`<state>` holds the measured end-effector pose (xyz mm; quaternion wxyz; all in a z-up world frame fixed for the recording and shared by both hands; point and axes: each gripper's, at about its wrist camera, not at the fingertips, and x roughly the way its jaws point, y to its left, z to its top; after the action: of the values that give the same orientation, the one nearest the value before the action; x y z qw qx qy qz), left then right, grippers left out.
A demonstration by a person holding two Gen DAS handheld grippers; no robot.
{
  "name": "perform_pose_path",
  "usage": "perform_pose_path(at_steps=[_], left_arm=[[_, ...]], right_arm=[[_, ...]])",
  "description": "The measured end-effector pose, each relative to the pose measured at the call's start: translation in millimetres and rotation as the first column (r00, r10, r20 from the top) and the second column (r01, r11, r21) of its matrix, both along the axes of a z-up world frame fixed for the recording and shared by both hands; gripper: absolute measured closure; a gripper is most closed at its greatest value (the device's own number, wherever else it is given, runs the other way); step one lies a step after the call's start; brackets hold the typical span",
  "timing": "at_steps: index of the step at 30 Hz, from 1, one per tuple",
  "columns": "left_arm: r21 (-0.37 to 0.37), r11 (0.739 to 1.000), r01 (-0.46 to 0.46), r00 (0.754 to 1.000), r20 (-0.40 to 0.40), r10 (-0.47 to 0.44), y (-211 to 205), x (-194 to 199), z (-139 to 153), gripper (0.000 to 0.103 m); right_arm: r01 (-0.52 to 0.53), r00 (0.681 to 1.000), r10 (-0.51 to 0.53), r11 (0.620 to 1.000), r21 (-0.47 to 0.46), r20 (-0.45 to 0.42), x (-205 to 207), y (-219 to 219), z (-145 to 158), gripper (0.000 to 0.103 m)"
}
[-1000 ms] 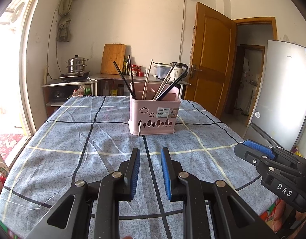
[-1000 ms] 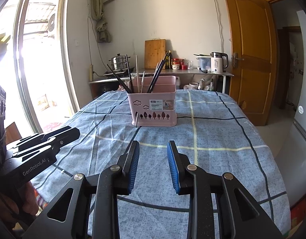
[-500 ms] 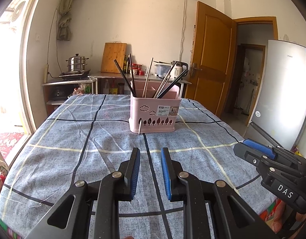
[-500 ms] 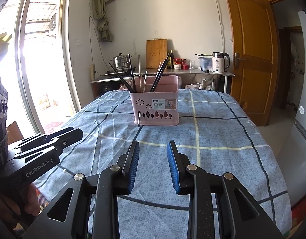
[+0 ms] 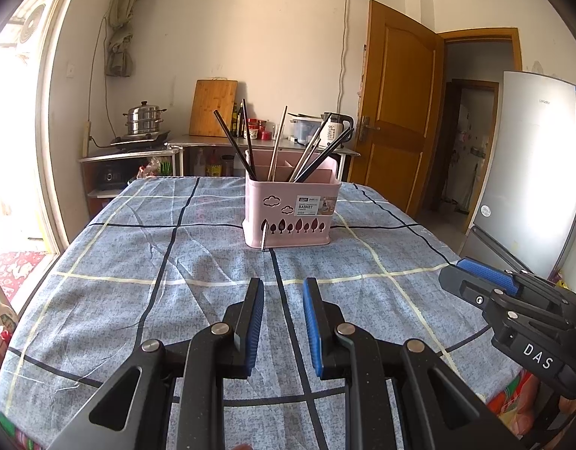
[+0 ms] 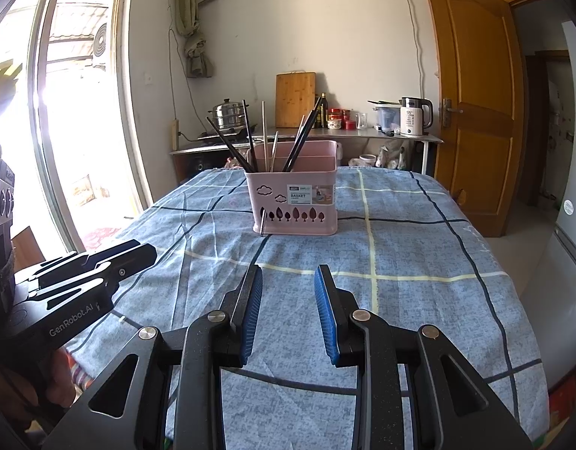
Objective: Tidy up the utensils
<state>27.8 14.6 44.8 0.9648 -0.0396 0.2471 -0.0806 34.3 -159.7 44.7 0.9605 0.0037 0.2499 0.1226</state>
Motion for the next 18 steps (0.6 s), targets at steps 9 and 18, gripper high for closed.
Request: perform_pose_path(at_steps=[9,18], left_arm=[[0.004,1.000,0.008,1.000,-0.002,-0.008,-0.8,-0.7,-0.3,0.082],[0.005,1.000,0.009,1.000,-0.003,-0.009,-1.2,-2.2,0.0,0.082]], right_arm=[[-0.003,1.000,0.003,1.000,-0.002,0.003,0.0,0.3,-0.5,0.073],[-0.004,1.000,0.004,1.000,-0.002,0.002,0.5,0.2,-0.6,0.073]])
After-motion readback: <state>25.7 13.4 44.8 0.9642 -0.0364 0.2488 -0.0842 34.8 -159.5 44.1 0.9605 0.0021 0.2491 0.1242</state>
